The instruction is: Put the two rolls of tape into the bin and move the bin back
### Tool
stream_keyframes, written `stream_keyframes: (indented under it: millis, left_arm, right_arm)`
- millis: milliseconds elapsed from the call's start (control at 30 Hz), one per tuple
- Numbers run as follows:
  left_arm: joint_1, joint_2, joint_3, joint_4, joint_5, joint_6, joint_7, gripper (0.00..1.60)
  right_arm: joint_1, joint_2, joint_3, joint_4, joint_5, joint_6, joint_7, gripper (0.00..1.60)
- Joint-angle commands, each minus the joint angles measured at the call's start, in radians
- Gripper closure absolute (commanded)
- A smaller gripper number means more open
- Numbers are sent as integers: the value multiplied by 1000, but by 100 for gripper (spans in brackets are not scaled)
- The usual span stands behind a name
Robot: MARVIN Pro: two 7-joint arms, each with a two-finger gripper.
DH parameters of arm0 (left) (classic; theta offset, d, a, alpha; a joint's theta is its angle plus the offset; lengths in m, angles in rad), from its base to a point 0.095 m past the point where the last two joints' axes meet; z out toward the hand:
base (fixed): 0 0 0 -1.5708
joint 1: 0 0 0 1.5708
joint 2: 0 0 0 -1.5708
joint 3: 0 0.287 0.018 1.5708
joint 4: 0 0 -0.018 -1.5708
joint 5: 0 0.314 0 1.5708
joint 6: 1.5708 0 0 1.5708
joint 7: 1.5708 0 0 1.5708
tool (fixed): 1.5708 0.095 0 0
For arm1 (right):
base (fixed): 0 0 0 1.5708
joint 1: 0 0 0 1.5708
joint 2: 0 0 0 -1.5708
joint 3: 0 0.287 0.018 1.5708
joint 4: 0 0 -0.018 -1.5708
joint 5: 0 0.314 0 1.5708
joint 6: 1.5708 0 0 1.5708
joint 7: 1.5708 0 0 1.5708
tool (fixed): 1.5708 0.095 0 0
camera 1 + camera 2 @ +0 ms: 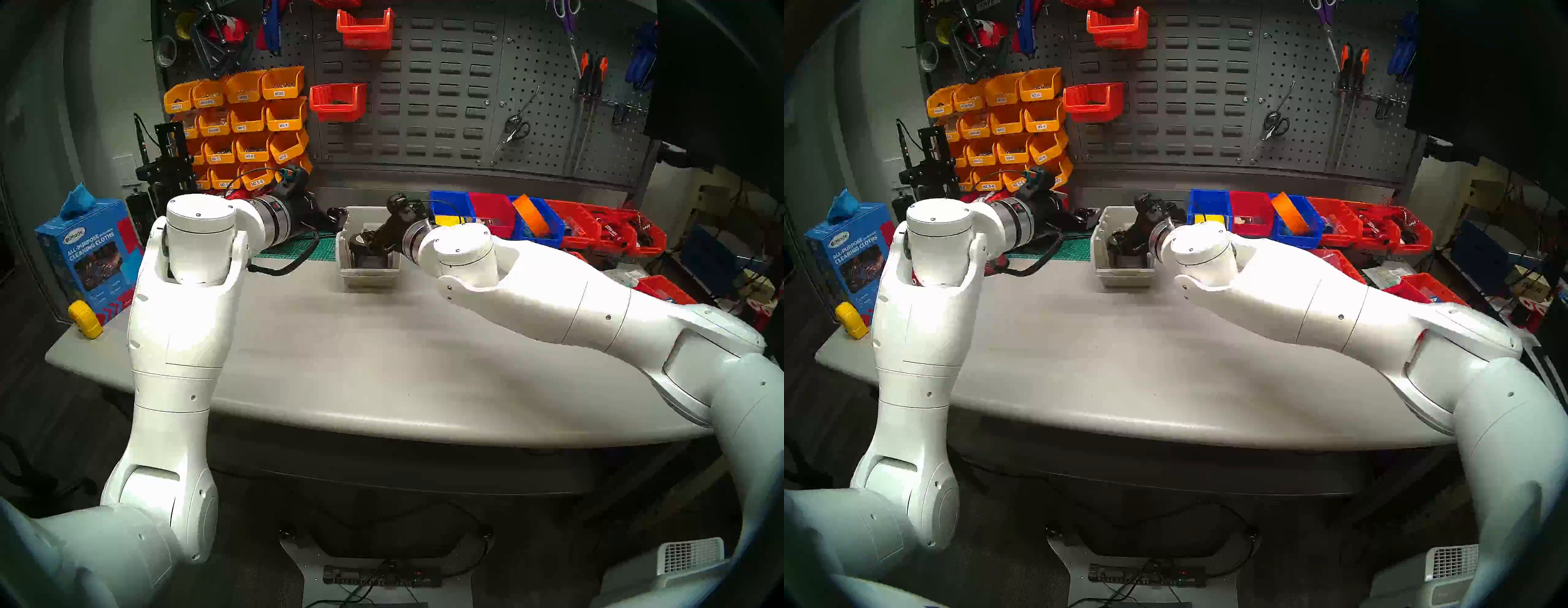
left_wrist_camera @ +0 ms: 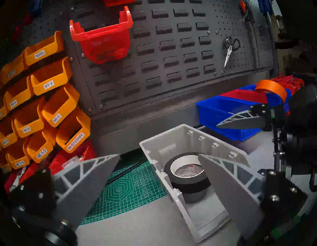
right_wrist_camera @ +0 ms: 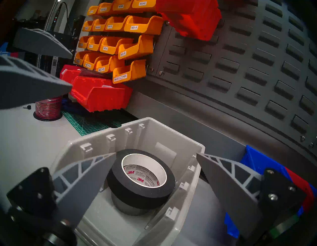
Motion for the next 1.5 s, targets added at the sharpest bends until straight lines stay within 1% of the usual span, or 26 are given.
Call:
stream_keyframes:
  millis: [0, 267, 600, 700, 733, 1100, 1467]
  left_arm:
    - [0, -7, -15, 8, -5, -14, 10, 0]
    - [-1, -27, -28, 34, -12, -16, 26, 0]
    - [-11, -40, -25, 64, -18, -19, 41, 0]
    - [-10, -41, -24, 67, -19, -19, 43, 0]
    - [-12, -42, -25, 69, -22, -8, 42, 0]
    - [-10, -42, -14, 78, -26, -7, 38, 0]
    - [-12, -42, -5, 85, -22, -3, 36, 0]
  right_arm:
    - [7, -4, 9, 2, 4, 1, -6, 0]
    - [5, -5, 2, 13, 2, 2, -6, 0]
    - [1, 3, -9, 11, 1, 9, -17, 0]
    - [-1, 4, -11, 12, 2, 8, -19, 0]
    - [-2, 5, -13, 11, 3, 9, -21, 0]
    - [-16, 17, -18, 5, 8, 9, -32, 0]
    - [-27, 6, -19, 20, 16, -7, -31, 0]
